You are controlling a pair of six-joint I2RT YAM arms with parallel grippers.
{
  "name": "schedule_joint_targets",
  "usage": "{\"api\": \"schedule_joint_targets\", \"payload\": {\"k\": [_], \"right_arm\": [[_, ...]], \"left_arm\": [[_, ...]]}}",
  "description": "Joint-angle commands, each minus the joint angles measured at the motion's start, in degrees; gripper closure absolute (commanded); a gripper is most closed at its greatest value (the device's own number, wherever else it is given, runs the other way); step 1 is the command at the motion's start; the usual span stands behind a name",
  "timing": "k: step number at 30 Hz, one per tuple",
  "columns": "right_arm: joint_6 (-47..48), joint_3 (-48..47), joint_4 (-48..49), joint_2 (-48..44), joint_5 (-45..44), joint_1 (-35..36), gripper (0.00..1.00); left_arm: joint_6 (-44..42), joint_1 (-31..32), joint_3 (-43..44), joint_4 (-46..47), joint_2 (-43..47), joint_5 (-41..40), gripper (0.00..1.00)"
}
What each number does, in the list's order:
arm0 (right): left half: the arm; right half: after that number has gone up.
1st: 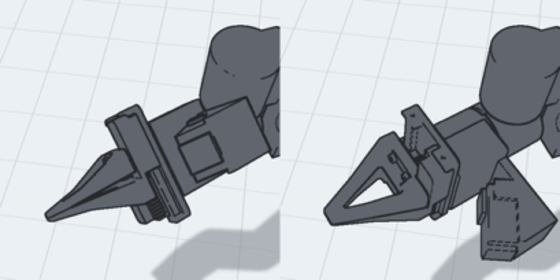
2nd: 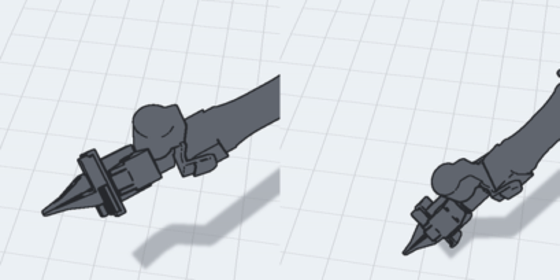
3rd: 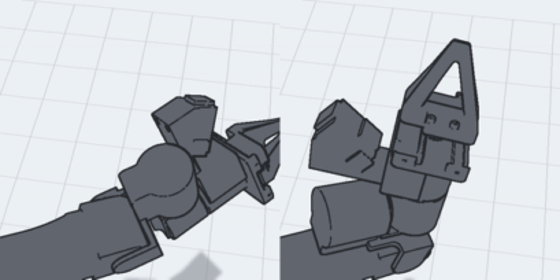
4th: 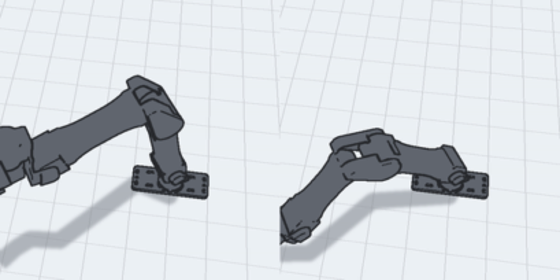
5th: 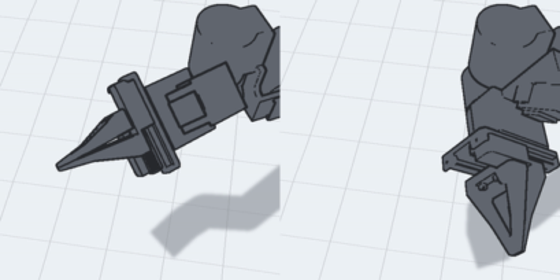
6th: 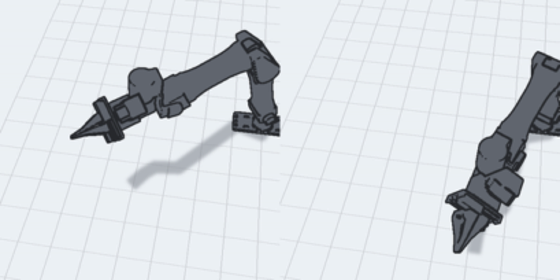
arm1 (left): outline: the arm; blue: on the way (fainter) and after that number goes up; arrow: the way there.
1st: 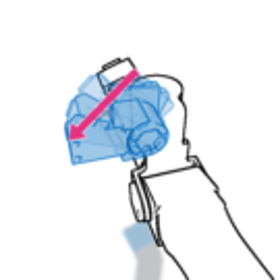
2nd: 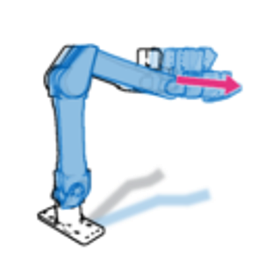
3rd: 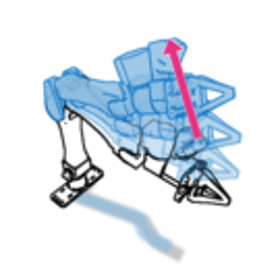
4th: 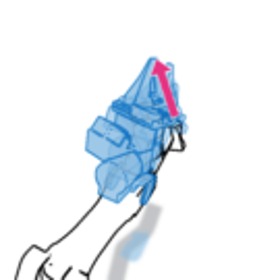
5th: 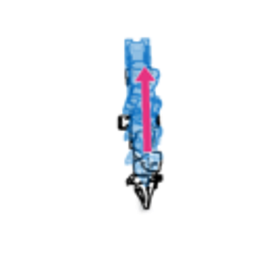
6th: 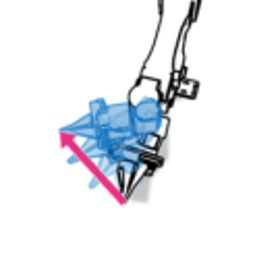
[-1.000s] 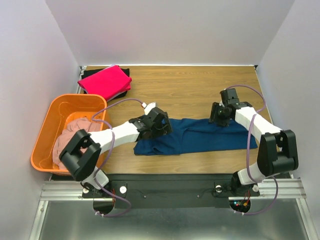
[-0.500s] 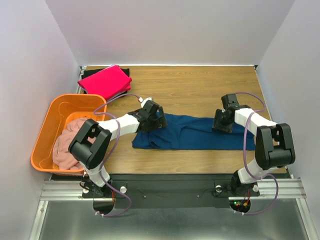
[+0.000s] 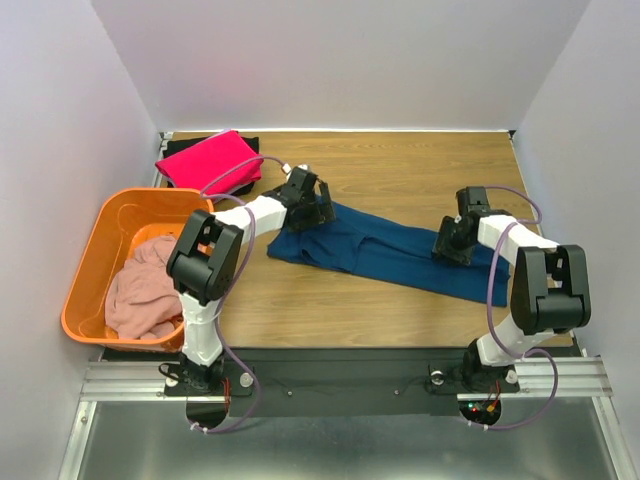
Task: Fold and stack the t-shirts
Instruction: Fold the tshirt
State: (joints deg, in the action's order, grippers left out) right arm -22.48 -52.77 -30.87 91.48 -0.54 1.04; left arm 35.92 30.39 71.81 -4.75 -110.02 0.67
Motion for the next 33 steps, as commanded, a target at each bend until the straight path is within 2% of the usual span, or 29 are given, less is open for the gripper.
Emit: {"api": "schedule_joint_targets", "payload": {"k": [1, 3, 5, 12, 17, 21, 24, 27, 30, 33], "right_arm": [[0.86, 1.36, 0.02, -0.51, -1.67, -2.36, 0.45], [0.60, 1.36, -0.41, -2.53, 2.35, -2.36, 0.45], [0.16, 0.66, -1.20, -5.24, 4.39, -2.36, 0.44], [0.86, -6.36, -5.34, -10.88, 9.32, -2.36, 0.42], [2.52, -9.80, -5.60, -6.69, 7.22, -2.36, 0.41], [4.63, -10.42, -5.08, -0.97, 5.37, -2.44, 0.42], [6.22, -9.72, -3.68, 2.46, 3.27, -2.44, 0.42], [7.10, -8.49, -2.44, 4.32, 3.26, -2.53, 0.43], [7.45, -7.09, -1.83, 4.58, 3.78, -2.53, 0.43], [7.19, -4.54, -1.65, 4.32, 5.36, -2.53, 0.43]], "left_arm": [[-5.86, -2.53, 6.57, -6.75, -6.43, -2.78, 0.02], [-7.26, -2.53, 10.35, -8.24, -8.80, -2.78, 0.02], [-8.49, -2.62, 18.76, -10.35, -13.53, -2.95, 0.02], [-11.66, -3.41, 35.91, -14.14, -18.83, -3.13, 0.02], [-11.67, -3.50, 42.88, -15.99, -18.48, -1.81, 0.02], [-9.65, -3.50, 38.86, -16.08, -14.27, -0.93, 0.02], [-6.93, -3.41, 30.25, -14.33, -9.35, 2.58, 0.02], [-4.38, -2.97, 17.53, -10.55, -4.69, 6.79, 0.02], [-2.53, -2.71, 10.49, -7.39, -2.22, 8.29, 0.02], [-2.17, -2.71, 8.26, -6.50, -2.83, 9.61, 0.02]]}}
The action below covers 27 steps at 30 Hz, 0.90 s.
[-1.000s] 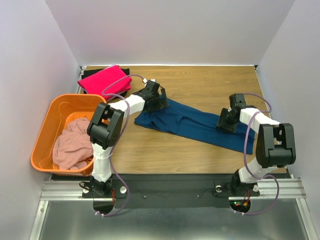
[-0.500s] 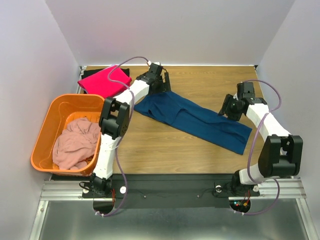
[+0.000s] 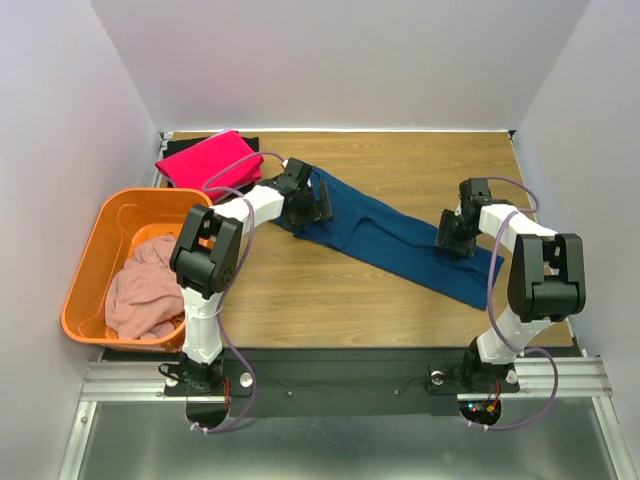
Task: Fold and stack the t-shirts
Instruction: Fold the tshirt
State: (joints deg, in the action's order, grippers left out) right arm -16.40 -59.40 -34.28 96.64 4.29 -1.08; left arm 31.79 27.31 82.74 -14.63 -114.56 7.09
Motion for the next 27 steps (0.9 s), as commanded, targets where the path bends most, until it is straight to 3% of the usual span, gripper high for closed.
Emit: {"api": "schedule_joint_targets", "payload": {"k": [1, 8, 13, 21, 27], "right_arm": [[0.68, 2.70, 1.76, -0.93, 1.32, -0.41, 0.43], [-2.75, 8.06, 1.59, -0.93, 10.55, -0.33, 0.44], [-3.37, 9.21, 0.80, -0.75, 15.30, -0.06, 0.45], [-5.30, 12.02, -1.49, -3.21, 15.92, 0.99, 0.45], [-7.94, 13.25, -4.65, -7.87, 16.89, 5.47, 0.45]], "left_arm": [[1.70, 0.20, -3.19, 3.38, 1.02, 2.84, 0.02], [-1.46, -0.85, 0.39, 0.23, -3.55, 0.21, 0.02], [-3.58, -1.03, 11.45, -3.73, -11.10, -1.46, 0.02], [-5.42, -3.49, 28.69, -10.23, -20.87, -4.37, 0.02], [-4.55, -6.04, 40.73, -11.30, -28.86, -3.76, 0.02]]}}
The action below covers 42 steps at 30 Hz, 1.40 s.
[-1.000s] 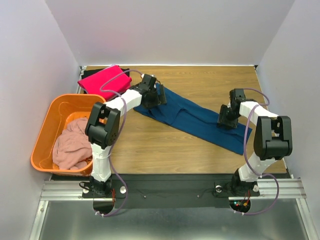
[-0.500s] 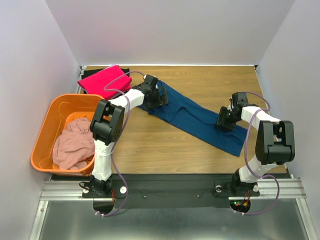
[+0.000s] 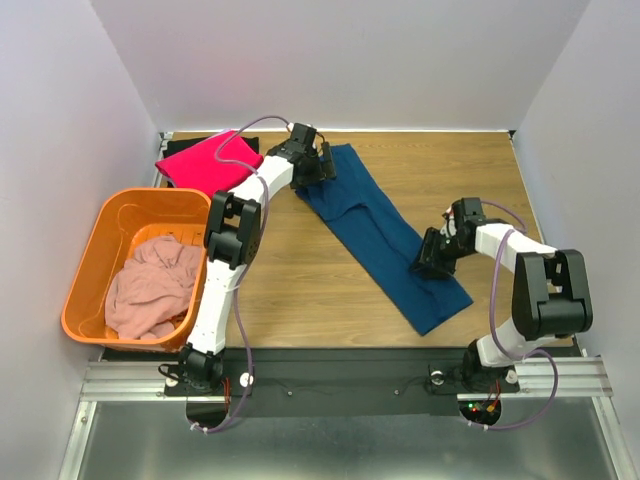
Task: Fold and stack the t-shirts
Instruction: Fold the tshirt
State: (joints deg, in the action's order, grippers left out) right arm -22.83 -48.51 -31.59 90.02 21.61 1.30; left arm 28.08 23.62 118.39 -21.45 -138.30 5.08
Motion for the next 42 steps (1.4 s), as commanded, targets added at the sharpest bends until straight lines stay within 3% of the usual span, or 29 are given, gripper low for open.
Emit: {"api": "schedule_joint_targets", "payload": {"k": [1, 9, 16, 19, 28, 31, 42], "right_arm": [[-2.04, 2.54, -7.78, -2.03, -0.51, 3.70, 0.45], [-3.36, 2.72, -15.68, -11.96, -2.70, 8.28, 0.45], [-4.33, 3.15, -21.40, -23.82, -5.25, 8.81, 0.43], [-5.38, 5.88, -20.97, -25.76, -5.78, 9.07, 0.43], [-6.17, 1.94, -17.02, -22.70, -9.83, 9.51, 0.43], [-5.65, 1.14, -15.17, -20.25, -11.67, 9.77, 0.43], [-5.21, 3.25, -10.42, -15.40, -15.37, 10.48, 0.44]], "left_arm": [[-0.66, -2.78, 5.88, -4.13, -5.66, -1.57, 0.02], [0.05, -3.31, 8.52, 2.46, -6.37, 0.37, 0.02], [-0.12, -2.44, 8.44, 5.10, 1.17, -1.39, 0.01], [-0.48, -1.21, 3.81, 5.02, 6.17, -1.74, 0.01], [2.95, 3.89, -25.62, 11.16, 23.76, -1.92, 0.01], [4.35, 5.74, -30.13, 12.66, 26.23, -1.74, 0.01], [7.34, 8.11, -28.74, 12.84, 20.80, 1.86, 0.01]]}}
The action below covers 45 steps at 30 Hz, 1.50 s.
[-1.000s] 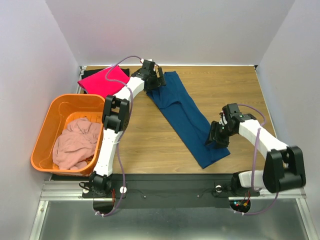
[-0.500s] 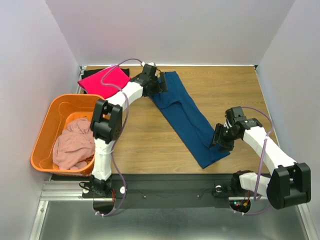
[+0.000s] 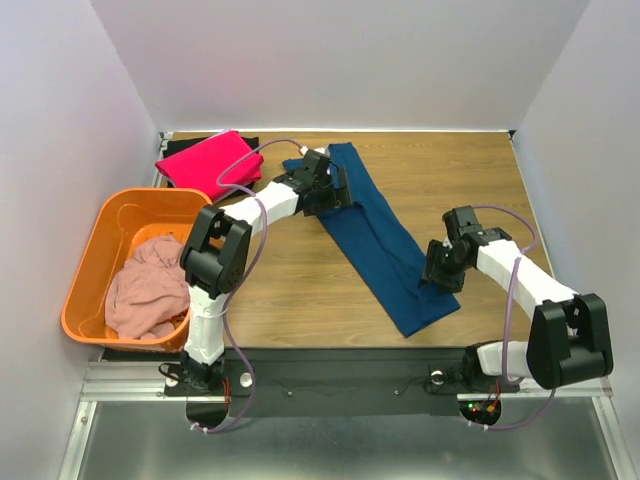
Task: Fold and stack the t-shirts
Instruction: Fold the tshirt
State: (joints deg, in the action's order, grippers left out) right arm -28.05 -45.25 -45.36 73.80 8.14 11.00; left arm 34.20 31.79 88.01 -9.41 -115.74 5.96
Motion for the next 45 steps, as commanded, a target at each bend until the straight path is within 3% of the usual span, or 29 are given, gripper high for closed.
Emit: {"api": "schedule_joint_targets", "payload": {"k": [1, 21, 32, 45], "right_arm": [[-0.07, 0.17, 3.61, 1.43, -1.55, 0.95, 0.43], [-3.76, 0.96, 7.65, 14.43, 0.21, 11.22, 0.43], [-5.78, -12.47, 8.54, 25.51, 2.40, 20.72, 0.43], [-7.10, -22.15, 8.10, 30.18, 6.45, 28.19, 0.42]], "left_arm": [[1.22, -0.06, 2.69, 0.36, -3.16, 0.99, 0.01], [-0.27, -5.16, 16.31, -3.95, -17.49, 1.52, 0.02], [-1.24, -7.97, 33.26, -10.36, -26.98, 1.60, 0.02], [-6.24, -10.52, 35.84, -3.69, -25.94, 4.50, 0.01]]}}
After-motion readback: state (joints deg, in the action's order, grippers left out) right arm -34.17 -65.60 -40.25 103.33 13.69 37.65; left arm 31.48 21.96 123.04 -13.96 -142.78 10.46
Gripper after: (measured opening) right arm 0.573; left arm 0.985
